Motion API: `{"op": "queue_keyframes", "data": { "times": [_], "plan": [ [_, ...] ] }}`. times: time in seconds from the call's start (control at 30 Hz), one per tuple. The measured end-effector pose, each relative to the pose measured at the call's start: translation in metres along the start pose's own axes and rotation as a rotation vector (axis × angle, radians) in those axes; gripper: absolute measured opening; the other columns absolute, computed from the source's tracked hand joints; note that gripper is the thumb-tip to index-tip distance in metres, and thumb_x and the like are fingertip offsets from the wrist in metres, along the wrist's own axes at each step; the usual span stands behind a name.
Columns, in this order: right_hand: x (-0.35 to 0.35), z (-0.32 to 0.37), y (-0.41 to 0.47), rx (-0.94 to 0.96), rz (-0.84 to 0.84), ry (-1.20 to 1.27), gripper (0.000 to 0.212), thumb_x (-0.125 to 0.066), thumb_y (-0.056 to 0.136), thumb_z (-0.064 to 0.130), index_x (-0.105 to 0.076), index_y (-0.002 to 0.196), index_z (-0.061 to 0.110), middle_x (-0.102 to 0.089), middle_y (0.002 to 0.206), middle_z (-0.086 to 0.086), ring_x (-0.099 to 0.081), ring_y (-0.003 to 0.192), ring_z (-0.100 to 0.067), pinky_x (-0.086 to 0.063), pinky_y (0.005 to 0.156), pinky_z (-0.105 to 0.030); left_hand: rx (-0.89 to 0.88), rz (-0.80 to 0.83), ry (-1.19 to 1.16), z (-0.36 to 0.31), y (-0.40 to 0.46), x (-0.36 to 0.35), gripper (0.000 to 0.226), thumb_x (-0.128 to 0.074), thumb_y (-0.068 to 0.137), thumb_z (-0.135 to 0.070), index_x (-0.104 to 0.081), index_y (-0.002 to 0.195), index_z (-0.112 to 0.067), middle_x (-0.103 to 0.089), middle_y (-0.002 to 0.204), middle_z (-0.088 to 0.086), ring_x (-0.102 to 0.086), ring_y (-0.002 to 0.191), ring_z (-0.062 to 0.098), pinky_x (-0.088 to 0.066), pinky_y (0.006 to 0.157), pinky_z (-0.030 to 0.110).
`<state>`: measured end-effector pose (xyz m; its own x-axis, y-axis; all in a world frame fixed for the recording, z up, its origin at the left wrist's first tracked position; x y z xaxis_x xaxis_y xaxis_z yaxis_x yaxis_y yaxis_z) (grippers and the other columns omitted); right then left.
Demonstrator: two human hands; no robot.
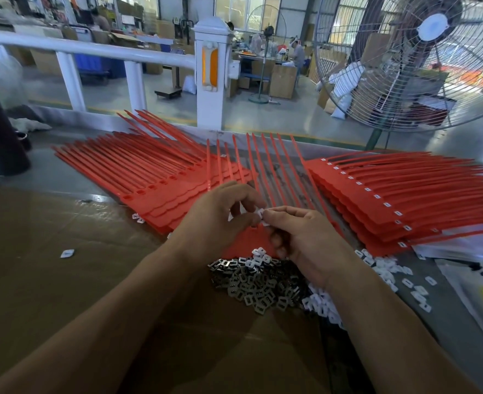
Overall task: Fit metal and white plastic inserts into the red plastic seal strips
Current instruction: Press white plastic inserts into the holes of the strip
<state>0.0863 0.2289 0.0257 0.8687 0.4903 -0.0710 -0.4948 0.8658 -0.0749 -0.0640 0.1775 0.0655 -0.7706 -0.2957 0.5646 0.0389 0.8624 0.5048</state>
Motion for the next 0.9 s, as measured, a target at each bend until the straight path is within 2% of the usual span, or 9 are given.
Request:
{"op": "queue_keyframes", "data": {
  "times": [0.1, 0.27, 0.4, 0.5, 0.63, 0.73, 0.83, 0.9],
  "plan": [
    [0.002, 0.000, 0.000, 0.015, -0.007, 0.007, 0.012, -0.076, 0.092, 0.023, -0.080, 0.081, 0.019, -0.065, 0.072, -0.004, -0.055, 0.056, -0.012, -0.045, 0.048, -0.022, -0.040, -0.010, 0.054, 0.000, 0.001, 0.001, 0.010, -0.077, 0.088, -0.020, -0.072, 0.092, -0.028, -0.064, 0.090, -0.012, -0.060, 0.083, 0.011, -0.051, 0.073, 0.035],
    [0.002, 0.001, 0.001, 0.100, -0.050, -0.114, 0.012, -0.073, 0.096, 0.023, -0.080, 0.085, 0.022, -0.069, 0.073, -0.002, -0.057, 0.058, -0.012, -0.049, 0.052, -0.022, -0.035, -0.063, 0.082, 0.005, 0.002, 0.003, 0.006, -0.078, 0.087, -0.024, -0.073, 0.085, -0.026, -0.065, 0.084, -0.015, -0.060, 0.083, 0.008, -0.048, 0.071, 0.027],
    [0.004, 0.003, 0.001, 0.127, -0.080, -0.184, 0.013, -0.072, 0.097, 0.028, -0.079, 0.086, 0.025, -0.063, 0.067, 0.001, -0.056, 0.057, -0.011, -0.049, 0.053, -0.020, -0.034, -0.068, 0.111, 0.007, 0.002, 0.001, 0.009, -0.077, 0.088, -0.030, -0.070, 0.094, -0.032, -0.065, 0.086, -0.016, -0.060, 0.085, 0.007, -0.048, 0.069, 0.025],
    [0.003, 0.003, 0.001, 0.113, -0.073, -0.195, 0.014, -0.072, 0.096, 0.033, -0.078, 0.085, 0.027, -0.064, 0.068, 0.002, -0.056, 0.058, -0.011, -0.049, 0.054, -0.020, -0.110, -0.034, 0.158, 0.002, 0.002, 0.001, 0.009, -0.076, 0.089, -0.031, -0.070, 0.095, -0.032, -0.064, 0.088, -0.016, -0.059, 0.087, 0.007, -0.046, 0.072, 0.023],
    [0.004, 0.002, 0.001, 0.102, -0.070, -0.182, 0.013, -0.072, 0.096, 0.029, -0.079, 0.086, 0.025, -0.066, 0.071, 0.003, -0.056, 0.059, -0.010, -0.049, 0.053, -0.021, -0.153, -0.036, 0.283, -0.001, 0.003, 0.009, 0.004, -0.072, 0.090, -0.036, -0.071, 0.093, -0.032, -0.061, 0.089, -0.018, -0.054, 0.087, 0.002, -0.045, 0.083, 0.037],
    [0.005, 0.001, 0.003, 0.100, -0.097, -0.158, 0.011, -0.072, 0.097, 0.024, -0.080, 0.088, 0.023, -0.068, 0.073, 0.000, -0.057, 0.058, -0.010, -0.049, 0.053, -0.021, -0.095, -0.084, 0.289, 0.007, 0.005, 0.023, 0.002, -0.072, 0.089, -0.031, -0.072, 0.089, -0.029, -0.063, 0.087, -0.018, -0.055, 0.084, 0.001, -0.048, 0.083, 0.041],
    [0.004, 0.002, 0.003, 0.108, -0.120, -0.169, 0.012, -0.071, 0.098, 0.024, -0.079, 0.089, 0.025, -0.068, 0.073, 0.001, -0.057, 0.058, -0.009, -0.050, 0.055, -0.021, -0.030, -0.061, 0.283, 0.015, 0.006, 0.026, 0.001, -0.073, 0.090, -0.026, -0.073, 0.088, -0.026, -0.065, 0.086, -0.019, -0.057, 0.083, -0.002, -0.050, 0.078, 0.031],
    [0.008, 0.003, 0.002, 0.121, -0.153, -0.207, 0.012, -0.069, 0.099, 0.024, -0.079, 0.091, 0.025, -0.065, 0.068, 0.005, -0.056, 0.057, -0.007, -0.050, 0.055, -0.021, 0.031, -0.041, 0.279, 0.023, 0.006, 0.028, 0.010, -0.074, 0.090, -0.024, -0.070, 0.085, -0.031, -0.066, 0.084, -0.019, -0.059, 0.082, -0.003, -0.046, 0.071, 0.019]
  ]
}}
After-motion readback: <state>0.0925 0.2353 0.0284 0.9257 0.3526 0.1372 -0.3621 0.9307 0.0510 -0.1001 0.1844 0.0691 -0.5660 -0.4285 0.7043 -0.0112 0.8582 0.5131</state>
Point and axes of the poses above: each hand's wrist, its own y-axis towards the middle knuckle, its own x-axis out of the back of the hand, z = x × y, the point moved 6 cm from there along y, towards the middle knuckle
